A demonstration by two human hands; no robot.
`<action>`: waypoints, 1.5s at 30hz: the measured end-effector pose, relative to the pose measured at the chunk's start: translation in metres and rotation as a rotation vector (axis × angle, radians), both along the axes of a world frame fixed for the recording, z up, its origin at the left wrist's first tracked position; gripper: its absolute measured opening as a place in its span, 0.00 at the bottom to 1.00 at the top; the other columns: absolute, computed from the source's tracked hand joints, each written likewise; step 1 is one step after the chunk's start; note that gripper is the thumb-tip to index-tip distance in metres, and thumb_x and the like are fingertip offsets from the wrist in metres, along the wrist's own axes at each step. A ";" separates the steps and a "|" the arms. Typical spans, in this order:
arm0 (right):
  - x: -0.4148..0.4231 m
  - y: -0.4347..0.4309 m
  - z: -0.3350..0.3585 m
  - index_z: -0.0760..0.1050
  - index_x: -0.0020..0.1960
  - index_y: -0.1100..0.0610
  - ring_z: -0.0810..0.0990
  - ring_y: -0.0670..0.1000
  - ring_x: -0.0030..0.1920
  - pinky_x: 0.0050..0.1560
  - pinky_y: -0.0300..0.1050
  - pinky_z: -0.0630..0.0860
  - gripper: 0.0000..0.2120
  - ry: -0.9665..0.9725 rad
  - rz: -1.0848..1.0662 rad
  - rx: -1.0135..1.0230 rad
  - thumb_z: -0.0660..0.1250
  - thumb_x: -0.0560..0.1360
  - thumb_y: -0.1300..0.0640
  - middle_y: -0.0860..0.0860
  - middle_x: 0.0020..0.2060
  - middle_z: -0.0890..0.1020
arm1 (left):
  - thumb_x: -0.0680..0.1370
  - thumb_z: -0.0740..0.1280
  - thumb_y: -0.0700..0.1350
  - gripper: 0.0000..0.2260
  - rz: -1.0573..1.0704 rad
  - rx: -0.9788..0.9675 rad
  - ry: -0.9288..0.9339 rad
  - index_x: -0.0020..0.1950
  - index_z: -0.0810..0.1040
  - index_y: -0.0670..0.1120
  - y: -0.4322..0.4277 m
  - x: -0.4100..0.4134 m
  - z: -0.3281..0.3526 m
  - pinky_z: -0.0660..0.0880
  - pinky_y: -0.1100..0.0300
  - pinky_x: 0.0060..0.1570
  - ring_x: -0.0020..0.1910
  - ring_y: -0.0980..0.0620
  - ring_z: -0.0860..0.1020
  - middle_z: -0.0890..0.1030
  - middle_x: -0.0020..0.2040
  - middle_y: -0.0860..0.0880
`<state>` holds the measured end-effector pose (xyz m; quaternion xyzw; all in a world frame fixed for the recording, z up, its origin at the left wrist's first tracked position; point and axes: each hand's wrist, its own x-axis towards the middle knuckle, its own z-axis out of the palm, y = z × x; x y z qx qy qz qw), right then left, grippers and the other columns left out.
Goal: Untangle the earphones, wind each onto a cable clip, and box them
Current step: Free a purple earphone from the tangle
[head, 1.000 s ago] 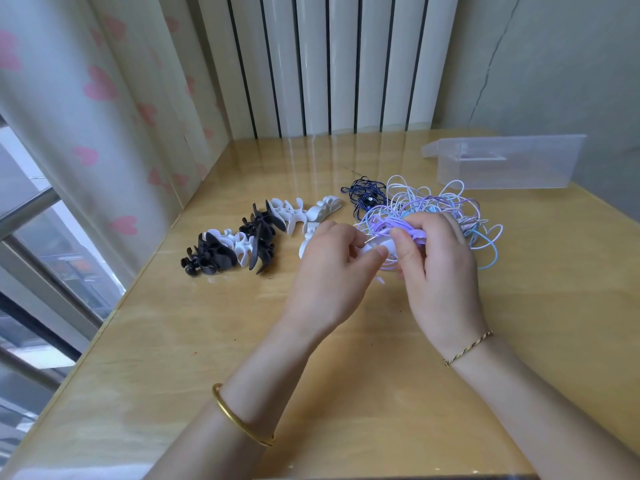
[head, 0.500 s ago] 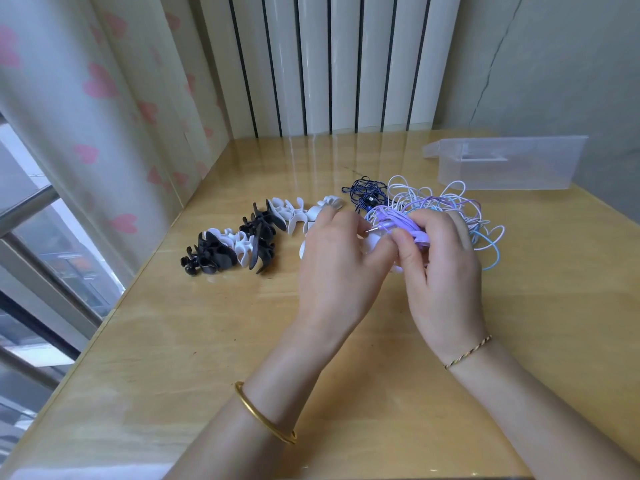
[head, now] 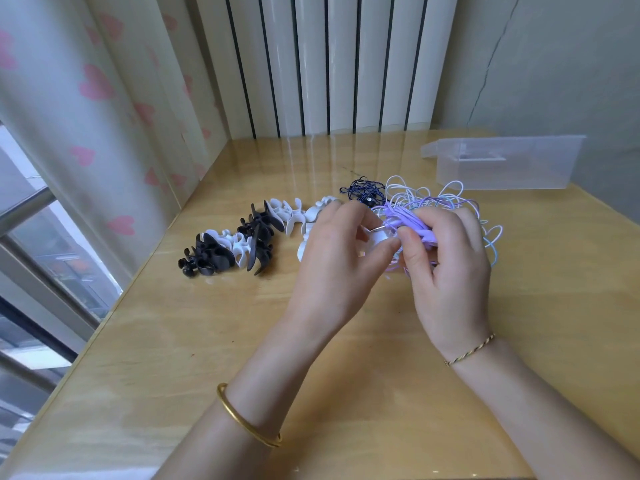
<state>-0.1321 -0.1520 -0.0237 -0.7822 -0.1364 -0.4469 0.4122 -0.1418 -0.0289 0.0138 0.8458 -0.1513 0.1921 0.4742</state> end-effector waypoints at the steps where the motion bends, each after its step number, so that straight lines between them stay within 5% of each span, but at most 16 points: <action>1: 0.000 0.000 0.000 0.75 0.52 0.67 0.68 0.40 0.40 0.41 0.22 0.68 0.13 -0.006 -0.007 -0.005 0.61 0.77 0.57 0.51 0.46 0.68 | 0.74 0.72 0.43 0.08 -0.019 0.003 -0.011 0.46 0.73 0.49 0.000 -0.001 0.001 0.66 0.74 0.39 0.38 0.66 0.70 0.69 0.40 0.57; 10: -0.004 0.000 0.004 0.77 0.52 0.67 0.69 0.45 0.39 0.44 0.22 0.63 0.13 -0.059 -0.042 -0.080 0.64 0.75 0.58 0.59 0.41 0.73 | 0.73 0.71 0.41 0.05 0.059 -0.047 -0.077 0.46 0.76 0.45 -0.005 0.001 -0.001 0.65 0.75 0.39 0.39 0.71 0.69 0.67 0.38 0.57; 18: -0.003 -0.002 0.005 0.78 0.53 0.67 0.71 0.48 0.40 0.40 0.35 0.69 0.13 -0.112 -0.110 -0.104 0.63 0.77 0.58 0.60 0.42 0.75 | 0.70 0.65 0.51 0.08 0.136 -0.096 -0.080 0.44 0.73 0.48 -0.016 0.000 -0.005 0.65 0.71 0.38 0.39 0.61 0.69 0.70 0.40 0.57; 23: -0.003 -0.002 0.007 0.78 0.52 0.66 0.70 0.44 0.41 0.42 0.21 0.65 0.11 -0.071 -0.102 -0.045 0.63 0.75 0.59 0.57 0.41 0.74 | 0.72 0.70 0.46 0.07 0.115 -0.151 -0.030 0.42 0.72 0.49 -0.017 0.001 -0.003 0.63 0.70 0.34 0.35 0.59 0.68 0.68 0.36 0.57; 28: 0.002 -0.011 0.011 0.78 0.51 0.63 0.71 0.32 0.42 0.41 0.22 0.66 0.07 -0.005 -0.001 0.046 0.65 0.76 0.61 0.53 0.42 0.72 | 0.71 0.72 0.47 0.07 -0.017 -0.219 0.049 0.43 0.76 0.46 -0.014 0.000 0.000 0.64 0.72 0.32 0.31 0.60 0.68 0.68 0.34 0.55; 33: 0.003 -0.014 0.011 0.78 0.51 0.64 0.70 0.40 0.40 0.41 0.23 0.67 0.07 0.012 0.025 0.018 0.65 0.75 0.62 0.54 0.42 0.74 | 0.71 0.75 0.47 0.10 -0.072 -0.195 0.141 0.47 0.77 0.46 -0.007 0.000 0.006 0.65 0.72 0.31 0.31 0.61 0.68 0.71 0.35 0.52; 45: 0.003 -0.011 0.015 0.79 0.50 0.66 0.70 0.45 0.40 0.45 0.21 0.62 0.10 -0.068 -0.125 -0.084 0.66 0.74 0.61 0.59 0.39 0.76 | 0.70 0.73 0.44 0.07 0.146 -0.187 0.013 0.40 0.74 0.48 -0.017 0.005 0.003 0.62 0.68 0.31 0.30 0.57 0.66 0.67 0.32 0.55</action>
